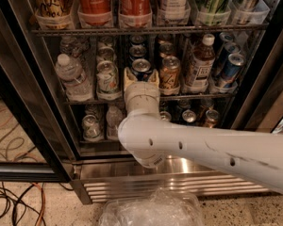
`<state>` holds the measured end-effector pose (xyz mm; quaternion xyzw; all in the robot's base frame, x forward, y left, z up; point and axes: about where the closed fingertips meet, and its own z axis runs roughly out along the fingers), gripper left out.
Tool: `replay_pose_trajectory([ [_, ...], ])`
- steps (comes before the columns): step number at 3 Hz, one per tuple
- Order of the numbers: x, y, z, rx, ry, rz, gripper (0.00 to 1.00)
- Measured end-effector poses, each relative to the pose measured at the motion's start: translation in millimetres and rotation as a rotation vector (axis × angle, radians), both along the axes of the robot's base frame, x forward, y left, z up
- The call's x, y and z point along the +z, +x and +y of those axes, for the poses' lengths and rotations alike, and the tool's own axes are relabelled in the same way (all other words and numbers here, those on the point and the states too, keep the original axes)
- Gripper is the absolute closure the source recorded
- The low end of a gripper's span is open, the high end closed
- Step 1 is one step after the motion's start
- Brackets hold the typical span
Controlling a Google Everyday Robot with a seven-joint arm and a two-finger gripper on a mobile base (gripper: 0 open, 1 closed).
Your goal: Pick pepsi can from middle shelf of fridge
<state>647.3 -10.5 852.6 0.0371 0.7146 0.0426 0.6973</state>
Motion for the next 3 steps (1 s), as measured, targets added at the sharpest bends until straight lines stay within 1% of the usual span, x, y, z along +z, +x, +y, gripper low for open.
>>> replay_pose_trajectory([
  [1,0,17,6,0.014,-0.006,-0.013,0.38],
  [2,0,32,7,0.013,-0.005,-0.021,0.57],
  [3,0,32,7,0.013,-0.004,-0.021,0.80],
])
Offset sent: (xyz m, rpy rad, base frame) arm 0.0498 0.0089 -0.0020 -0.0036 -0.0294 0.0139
